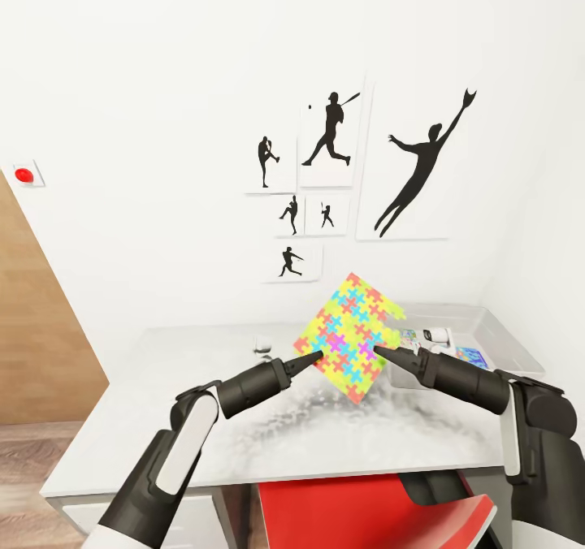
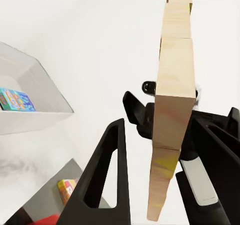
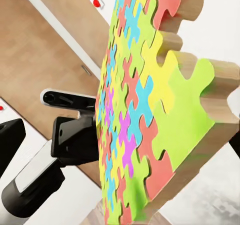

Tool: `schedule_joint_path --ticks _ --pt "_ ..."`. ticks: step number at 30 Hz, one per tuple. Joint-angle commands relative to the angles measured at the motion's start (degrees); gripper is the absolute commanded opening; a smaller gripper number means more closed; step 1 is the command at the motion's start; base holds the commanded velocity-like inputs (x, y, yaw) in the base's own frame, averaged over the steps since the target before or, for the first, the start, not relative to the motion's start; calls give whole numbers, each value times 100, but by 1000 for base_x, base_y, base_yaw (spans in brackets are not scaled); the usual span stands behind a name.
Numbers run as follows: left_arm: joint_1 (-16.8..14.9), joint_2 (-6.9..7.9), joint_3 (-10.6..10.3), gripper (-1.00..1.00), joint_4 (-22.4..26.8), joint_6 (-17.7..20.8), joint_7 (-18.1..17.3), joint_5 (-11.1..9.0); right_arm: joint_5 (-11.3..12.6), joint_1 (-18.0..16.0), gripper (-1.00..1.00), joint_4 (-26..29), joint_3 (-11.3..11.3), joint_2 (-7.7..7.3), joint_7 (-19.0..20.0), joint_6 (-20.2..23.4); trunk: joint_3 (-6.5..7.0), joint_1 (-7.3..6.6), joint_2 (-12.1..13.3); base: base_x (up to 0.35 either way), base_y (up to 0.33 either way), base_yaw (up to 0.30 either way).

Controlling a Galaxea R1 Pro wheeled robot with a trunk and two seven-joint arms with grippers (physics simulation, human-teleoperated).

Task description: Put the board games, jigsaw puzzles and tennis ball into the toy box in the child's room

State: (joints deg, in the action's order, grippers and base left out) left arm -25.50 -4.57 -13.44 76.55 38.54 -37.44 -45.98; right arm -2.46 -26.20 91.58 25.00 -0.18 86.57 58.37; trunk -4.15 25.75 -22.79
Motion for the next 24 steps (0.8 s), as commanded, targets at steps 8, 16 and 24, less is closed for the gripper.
schedule_joint_path --ticks 8,16,24 --pt "-7 -30 -142 -100 35 31 18 -39 -27 -7 100 -4 -2 6 36 53 -13 4 -13 0 0 0" --pt "-7 -46 -181 -100 74 31 37 -41 -26 -8 100 -1 -1 8 36 52 -13 4 -13 0 0 0" --pt "-8 -52 -187 -100 94 31 38 -42 -27 -7 -100 0 0 4 36 48 -13 4 -13 0 0 0"
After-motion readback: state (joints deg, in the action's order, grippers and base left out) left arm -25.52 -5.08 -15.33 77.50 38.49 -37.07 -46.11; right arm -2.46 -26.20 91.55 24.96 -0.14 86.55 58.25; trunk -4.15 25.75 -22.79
